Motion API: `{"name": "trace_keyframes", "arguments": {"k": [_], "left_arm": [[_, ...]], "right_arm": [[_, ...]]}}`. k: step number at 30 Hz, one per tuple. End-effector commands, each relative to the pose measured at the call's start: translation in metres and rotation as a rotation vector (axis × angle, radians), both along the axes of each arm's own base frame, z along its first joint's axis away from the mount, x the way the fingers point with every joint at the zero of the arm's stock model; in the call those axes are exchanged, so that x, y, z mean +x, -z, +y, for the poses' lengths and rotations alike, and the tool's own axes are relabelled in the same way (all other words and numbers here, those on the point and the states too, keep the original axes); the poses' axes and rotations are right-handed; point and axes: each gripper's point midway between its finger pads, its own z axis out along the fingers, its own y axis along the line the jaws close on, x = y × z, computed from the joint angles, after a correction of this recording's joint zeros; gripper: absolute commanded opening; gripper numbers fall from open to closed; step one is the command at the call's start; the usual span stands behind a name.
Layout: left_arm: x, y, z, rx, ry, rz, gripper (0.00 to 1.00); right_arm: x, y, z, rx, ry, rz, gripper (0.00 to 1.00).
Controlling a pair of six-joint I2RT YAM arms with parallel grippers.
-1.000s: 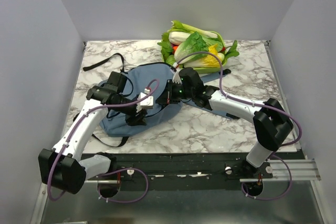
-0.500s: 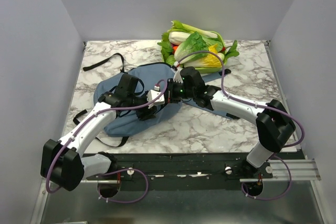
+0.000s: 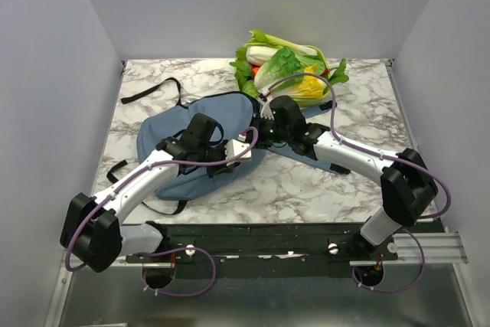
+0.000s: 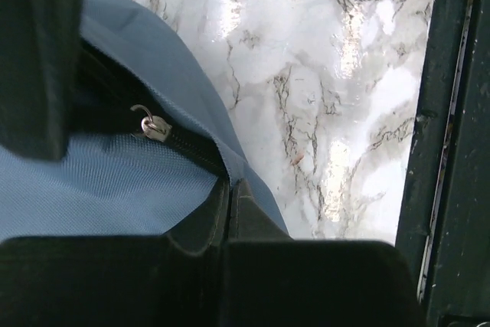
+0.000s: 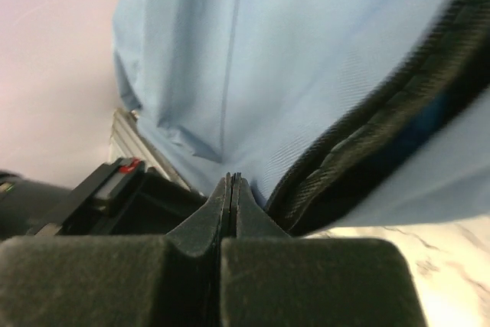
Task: Pack the student bag
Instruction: Zip the student bag at the center of the board.
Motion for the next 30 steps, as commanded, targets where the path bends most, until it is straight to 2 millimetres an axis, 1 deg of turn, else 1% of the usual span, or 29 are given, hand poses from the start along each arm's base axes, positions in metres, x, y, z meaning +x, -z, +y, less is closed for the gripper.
{"name": "trace_keyframes", "arguments": {"k": [1, 2, 3, 4, 5, 6, 7, 9, 10, 11, 14, 15, 17, 22, 23, 25, 26, 28, 30], "left_arm": [[-0.034, -0.006, 0.007, 0.070, 0.113, 0.002, 0.00], [-0.040, -0.008, 0.009, 0.079, 0.134, 0.001, 0.00], [-0.048, -0.009, 0.008, 0.087, 0.170, -0.003, 0.00], [-0.057, -0.008, 0.014, 0.110, 0.197, 0.000, 0.00], [-0.061, -0.007, 0.017, 0.129, 0.211, -0.005, 0.00], [-0.067, -0.005, 0.019, 0.145, 0.234, -0.005, 0.00], [-0.073, -0.004, 0.024, 0.165, 0.257, -0.004, 0.00], [-0.081, 0.000, 0.030, 0.189, 0.288, 0.005, 0.00], [-0.089, 0.001, 0.034, 0.206, 0.313, 0.022, 0.00], [-0.093, 0.002, 0.036, 0.213, 0.340, 0.021, 0.00], [-0.109, 0.003, 0.041, 0.232, 0.405, 0.040, 0.00], [-0.114, 0.004, 0.044, 0.240, 0.421, 0.046, 0.00], [-0.120, 0.005, 0.049, 0.263, 0.454, 0.043, 0.00], [-0.123, 0.007, 0.056, 0.286, 0.503, 0.003, 0.00], [-0.127, 0.007, 0.060, 0.293, 0.522, 0.010, 0.00], [-0.133, 0.005, 0.065, 0.295, 0.593, -0.017, 0.00], [-0.138, 0.005, 0.073, 0.312, 0.617, -0.008, 0.00], [-0.142, 0.004, 0.080, 0.328, 0.655, -0.023, 0.00], [-0.146, 0.002, 0.091, 0.354, 0.693, -0.051, 0.00]], "right_arm": [[0.034, -0.018, -0.037, -0.034, 0.137, -0.083, 0.01], [0.043, -0.018, -0.045, -0.048, 0.163, -0.094, 0.01], [0.048, -0.015, -0.053, -0.082, 0.182, -0.102, 0.01], [0.051, -0.017, -0.057, -0.093, 0.192, -0.112, 0.01], [0.060, -0.021, -0.063, -0.100, 0.214, -0.125, 0.01], [0.063, -0.022, -0.068, -0.120, 0.231, -0.127, 0.01], [0.066, -0.022, -0.073, -0.135, 0.236, -0.140, 0.01], [0.075, -0.031, -0.080, -0.150, 0.256, -0.168, 0.01], [0.078, -0.032, -0.082, -0.156, 0.261, -0.175, 0.01], [0.082, -0.035, -0.085, -0.164, 0.272, -0.185, 0.01], [0.094, -0.042, -0.090, -0.189, 0.289, -0.216, 0.01], [0.097, -0.041, -0.091, -0.203, 0.295, -0.218, 0.01], [0.106, -0.047, -0.092, -0.209, 0.300, -0.240, 0.01], [0.117, -0.066, -0.087, -0.201, 0.292, -0.294, 0.01], [0.121, -0.072, -0.086, -0.196, 0.296, -0.309, 0.01], [0.127, -0.075, -0.087, -0.210, 0.310, -0.325, 0.01], [0.134, -0.077, -0.086, -0.216, 0.318, -0.335, 0.01], [0.143, -0.079, -0.089, -0.245, 0.343, -0.352, 0.01], [0.154, -0.081, -0.087, -0.265, 0.353, -0.359, 0.01]]}}
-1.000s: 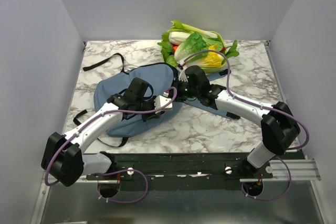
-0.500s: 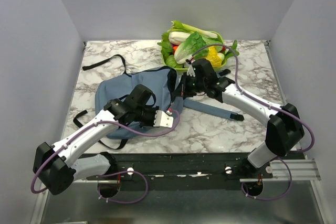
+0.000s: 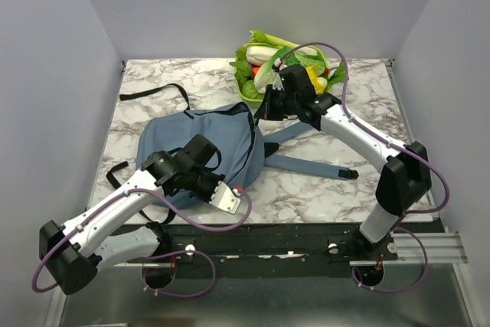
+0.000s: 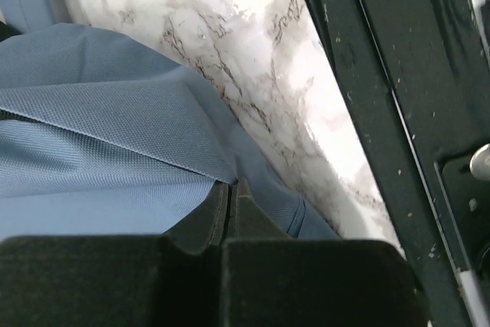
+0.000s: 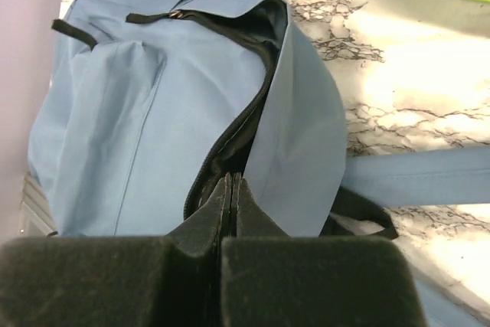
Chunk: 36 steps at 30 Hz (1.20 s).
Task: Pack the student bag
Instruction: Zip the student bag at the center of the board.
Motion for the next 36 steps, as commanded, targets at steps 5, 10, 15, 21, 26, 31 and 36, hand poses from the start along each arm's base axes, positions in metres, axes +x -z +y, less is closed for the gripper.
{"name": "trace_keyframes", "arguments": {"k": [5, 10, 15, 21, 26, 31, 36], "left_arm": [[-0.069, 0.016, 0.081, 0.255, 0.168, 0.118, 0.00], [-0.062, 0.021, 0.097, 0.297, 0.095, 0.046, 0.00], [-0.005, 0.021, 0.090, 0.211, -0.218, -0.166, 0.00], [0.051, -0.012, 0.079, -0.005, -0.568, -0.147, 0.03], [0.059, -0.057, 0.052, -0.145, -0.651, 0.124, 0.57], [0.050, -0.118, -0.001, -0.371, -0.552, 0.301, 0.97], [0.054, -0.092, -0.055, -0.357, -0.522, 0.350, 0.99]], "right_arm": [[0.090, -0.050, -0.040, -0.089, 0.304, -0.247, 0.01], [0.082, -0.051, -0.071, -0.118, 0.427, -0.251, 0.01], [0.047, -0.019, -0.074, -0.090, 0.366, -0.186, 0.01], [-0.021, 0.011, -0.022, 0.036, 0.113, -0.092, 0.01], [-0.048, 0.015, 0.007, 0.093, 0.005, -0.039, 0.01], [-0.056, -0.003, 0.018, 0.157, -0.042, -0.048, 0.01], [-0.056, 0.000, 0.019, 0.150, -0.039, -0.038, 0.01]]}}
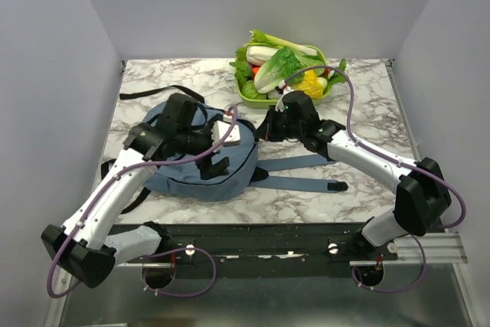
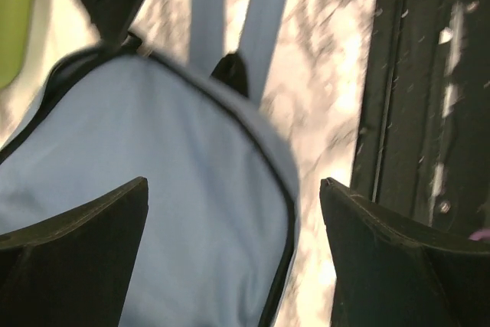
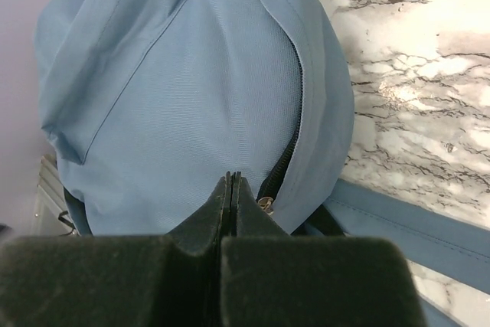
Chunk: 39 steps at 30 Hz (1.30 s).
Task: Pack the student bag
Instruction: Zip the student bag at the center of the board.
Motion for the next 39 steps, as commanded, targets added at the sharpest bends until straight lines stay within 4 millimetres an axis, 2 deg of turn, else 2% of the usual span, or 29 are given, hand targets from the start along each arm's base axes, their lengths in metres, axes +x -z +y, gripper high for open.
{"name": "trace_keyframes", "arguments": {"k": [1, 2, 3, 5, 6, 12, 14, 18, 22, 26, 27, 29, 30, 32, 33, 34, 36, 38, 39], "left_arm": [[-0.010, 0.023, -0.053, -0.083, 0.020, 0.153, 0.99], [0.004, 0.026, -0.059, -0.101, -0.045, 0.163, 0.99], [0.011, 0.038, -0.058, -0.085, -0.094, 0.173, 0.99], [0.031, 0.044, -0.061, -0.099, -0.176, 0.147, 0.99], [0.043, 0.051, -0.056, -0.076, -0.244, 0.126, 0.99], [0.077, 0.057, -0.062, -0.100, -0.397, 0.116, 0.99], [0.077, 0.066, -0.066, -0.095, -0.395, 0.144, 0.99], [0.062, 0.082, -0.080, -0.075, -0.352, 0.196, 0.99], [0.049, 0.100, -0.084, -0.042, -0.337, 0.240, 0.99], [0.050, 0.112, -0.080, 0.015, -0.361, 0.196, 0.99], [0.061, 0.117, -0.071, 0.069, -0.413, 0.133, 0.95], [0.066, 0.123, -0.068, 0.135, -0.430, 0.091, 0.80], [0.070, 0.122, -0.066, 0.148, -0.436, 0.073, 0.61], [0.071, 0.109, -0.072, 0.113, -0.412, 0.048, 0.44], [0.069, 0.105, -0.075, 0.100, -0.390, 0.038, 0.34], [0.066, 0.101, -0.078, 0.091, -0.359, 0.032, 0.29], [0.052, 0.101, -0.083, 0.107, -0.298, 0.042, 0.16], [0.033, 0.102, -0.085, 0.121, -0.215, 0.064, 0.08], [0.022, 0.105, -0.088, 0.140, -0.178, 0.062, 0.00]], "right_arm": [[0.000, -0.021, 0.007, 0.062, -0.012, -0.037, 0.01], [0.000, -0.020, 0.006, 0.059, -0.006, -0.033, 0.01], [0.000, -0.019, 0.006, 0.056, -0.003, -0.032, 0.01], [0.000, -0.018, 0.005, 0.058, -0.001, -0.028, 0.01], [0.000, -0.019, 0.005, 0.062, 0.000, -0.028, 0.01], [-0.003, -0.023, 0.008, 0.084, -0.003, -0.015, 0.01], [-0.004, -0.026, 0.007, 0.091, 0.000, -0.016, 0.01], [-0.004, -0.027, 0.004, 0.090, 0.006, -0.021, 0.01], [-0.006, -0.027, 0.002, 0.089, 0.006, -0.020, 0.01], [-0.007, -0.026, 0.002, 0.093, 0.004, -0.014, 0.01], [-0.007, -0.026, 0.001, 0.094, 0.003, -0.013, 0.01], [-0.008, -0.026, 0.001, 0.095, 0.001, -0.010, 0.01], [-0.007, -0.026, 0.002, 0.094, 0.002, -0.011, 0.01], [-0.007, -0.026, 0.001, 0.094, 0.005, -0.011, 0.01], [-0.006, -0.025, -0.001, 0.091, 0.009, -0.012, 0.01], [-0.005, -0.025, -0.001, 0.089, 0.010, -0.014, 0.01], [0.002, -0.026, -0.005, 0.087, 0.027, -0.021, 0.01], [0.010, -0.025, -0.007, 0.077, 0.036, -0.024, 0.01], [0.018, -0.032, -0.008, 0.084, 0.044, -0.037, 0.01]]}}
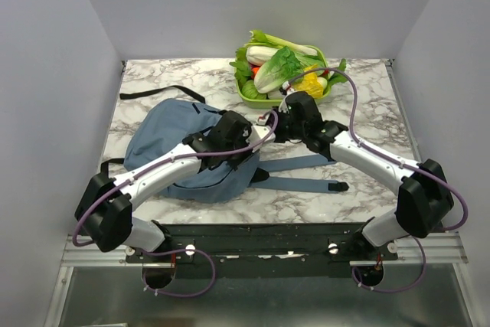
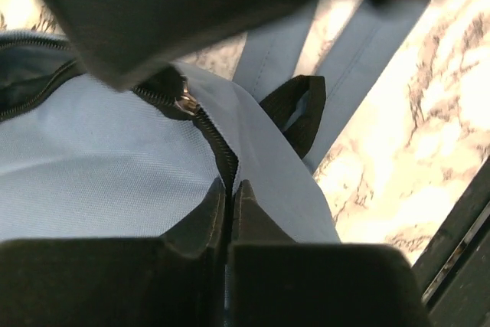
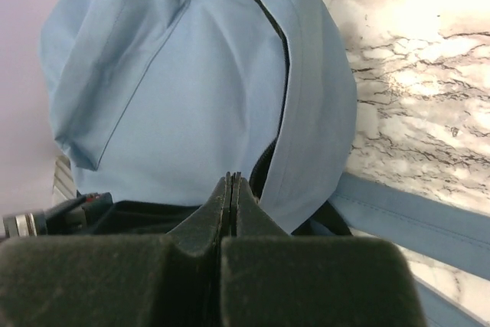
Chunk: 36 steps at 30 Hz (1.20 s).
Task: Pack the student bag
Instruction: Zip the student bag at the center of the board.
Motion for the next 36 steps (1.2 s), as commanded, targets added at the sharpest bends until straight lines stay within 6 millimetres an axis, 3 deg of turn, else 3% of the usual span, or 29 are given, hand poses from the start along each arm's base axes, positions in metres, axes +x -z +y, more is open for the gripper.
{"name": "trace_keyframes", "arguments": {"k": [1, 4, 5, 6, 7, 9, 14, 19, 20, 26, 27, 28, 29, 30, 31, 33, 34, 35, 36], "left_arm": [[-0.039, -0.012, -0.013, 0.026, 0.189, -0.004, 0.00], [-0.073, -0.018, -0.017, 0.025, 0.327, 0.042, 0.00], [-0.085, -0.017, -0.010, 0.055, 0.373, 0.065, 0.00], [-0.100, -0.023, -0.013, 0.022, 0.439, 0.101, 0.00], [-0.110, -0.025, -0.013, 0.020, 0.481, 0.114, 0.00], [-0.129, -0.026, -0.003, 0.035, 0.568, 0.146, 0.00], [-0.151, -0.023, 0.019, 0.074, 0.674, 0.166, 0.02], [-0.165, -0.030, 0.027, 0.066, 0.780, 0.153, 0.04], [-0.165, -0.031, 0.027, 0.064, 0.783, 0.149, 0.04], [-0.164, -0.036, 0.024, 0.055, 0.810, 0.127, 0.09], [-0.158, -0.036, 0.022, 0.063, 0.772, 0.120, 0.13], [-0.152, -0.039, 0.019, 0.063, 0.748, 0.098, 0.18], [-0.140, -0.043, 0.012, 0.047, 0.712, 0.062, 0.25], [-0.128, -0.045, 0.010, 0.052, 0.646, 0.043, 0.40], [-0.116, -0.055, 0.005, 0.029, 0.603, 0.013, 0.45], [-0.087, -0.069, 0.001, -0.011, 0.507, -0.024, 0.53], [-0.077, -0.088, -0.003, -0.053, 0.482, -0.045, 0.54], [-0.070, -0.093, -0.004, -0.066, 0.462, -0.033, 0.54], [-0.052, -0.101, 0.004, -0.085, 0.402, -0.033, 0.56]], "right_arm": [[0.024, -0.036, 0.000, 0.052, 0.008, -0.085, 0.01], [0.045, -0.037, 0.003, 0.012, 0.020, -0.092, 0.01], [0.050, -0.036, 0.003, -0.013, 0.020, -0.106, 0.01], [0.055, -0.023, 0.002, -0.049, 0.025, -0.080, 0.01], [0.063, -0.032, 0.005, -0.053, 0.025, -0.106, 0.01], [0.073, -0.023, 0.004, -0.082, 0.033, -0.095, 0.01], [0.096, -0.020, 0.001, -0.140, 0.056, -0.105, 0.01], [0.112, -0.012, 0.005, -0.165, 0.079, -0.090, 0.01], [0.116, -0.002, 0.008, -0.168, 0.084, -0.070, 0.01], [0.153, -0.026, 0.027, -0.120, 0.138, -0.113, 0.01], [0.160, -0.018, 0.031, -0.129, 0.143, -0.105, 0.01], [0.170, -0.039, 0.036, -0.106, 0.151, -0.141, 0.01], [0.176, -0.040, 0.038, -0.110, 0.151, -0.146, 0.01], [0.179, -0.043, 0.039, -0.117, 0.150, -0.144, 0.01], [0.190, -0.053, 0.046, -0.104, 0.149, -0.167, 0.01], [0.200, -0.061, 0.040, -0.131, 0.183, -0.190, 0.01], [0.204, -0.060, 0.040, -0.137, 0.188, -0.194, 0.01], [0.206, -0.069, 0.038, -0.129, 0.189, -0.208, 0.01], [0.206, -0.072, 0.034, -0.126, 0.192, -0.212, 0.01]]}}
